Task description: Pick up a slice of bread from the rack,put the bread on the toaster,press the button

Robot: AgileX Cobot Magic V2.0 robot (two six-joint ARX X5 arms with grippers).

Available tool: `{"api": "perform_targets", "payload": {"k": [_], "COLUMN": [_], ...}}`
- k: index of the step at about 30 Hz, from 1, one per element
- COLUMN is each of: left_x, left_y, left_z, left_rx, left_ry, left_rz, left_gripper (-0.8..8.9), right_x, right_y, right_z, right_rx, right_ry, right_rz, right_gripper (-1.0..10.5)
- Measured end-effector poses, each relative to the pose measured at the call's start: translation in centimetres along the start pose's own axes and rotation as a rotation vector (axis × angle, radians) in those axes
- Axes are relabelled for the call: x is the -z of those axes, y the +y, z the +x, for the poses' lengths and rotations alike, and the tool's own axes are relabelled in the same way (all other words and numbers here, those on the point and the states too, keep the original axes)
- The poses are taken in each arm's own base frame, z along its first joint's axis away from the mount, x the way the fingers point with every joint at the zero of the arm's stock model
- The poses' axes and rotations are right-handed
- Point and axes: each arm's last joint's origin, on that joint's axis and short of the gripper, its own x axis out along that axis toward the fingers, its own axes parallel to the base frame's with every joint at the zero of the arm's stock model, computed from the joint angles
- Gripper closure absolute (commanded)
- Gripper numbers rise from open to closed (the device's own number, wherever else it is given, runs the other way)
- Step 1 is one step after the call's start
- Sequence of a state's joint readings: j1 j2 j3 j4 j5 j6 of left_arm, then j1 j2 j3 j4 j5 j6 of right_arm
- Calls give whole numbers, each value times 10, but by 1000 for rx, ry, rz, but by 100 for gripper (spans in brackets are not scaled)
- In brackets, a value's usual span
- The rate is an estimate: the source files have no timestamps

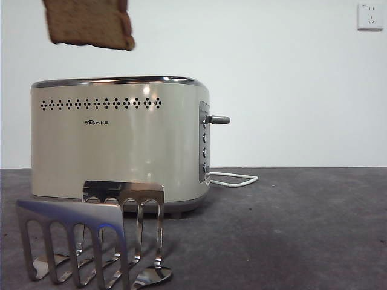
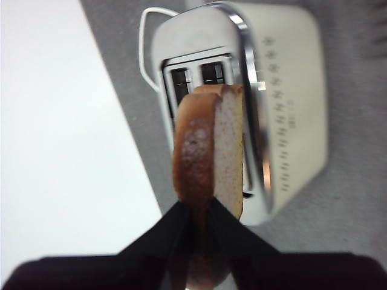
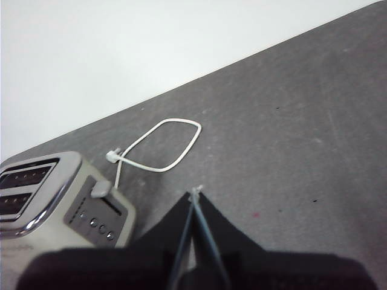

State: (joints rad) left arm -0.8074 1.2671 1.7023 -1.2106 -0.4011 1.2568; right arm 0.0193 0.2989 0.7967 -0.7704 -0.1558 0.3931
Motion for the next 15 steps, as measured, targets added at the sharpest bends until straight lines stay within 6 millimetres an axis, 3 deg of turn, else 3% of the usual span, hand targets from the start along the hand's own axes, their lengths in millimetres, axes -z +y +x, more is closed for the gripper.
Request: {"api": "perform_targets", "payload": {"k": [15], "left_x": [-1], "left_y": [15], "left_z": [39], "left_rx": [40], "left_ry": [-25], "left_rz": [-81], "left_gripper": [823], "right_x": [7], "right_y": [-2], "right_z": [0], "right_rx": [-4], "right_ry": [76], "right_rz": [12], "right_gripper": [947]}}
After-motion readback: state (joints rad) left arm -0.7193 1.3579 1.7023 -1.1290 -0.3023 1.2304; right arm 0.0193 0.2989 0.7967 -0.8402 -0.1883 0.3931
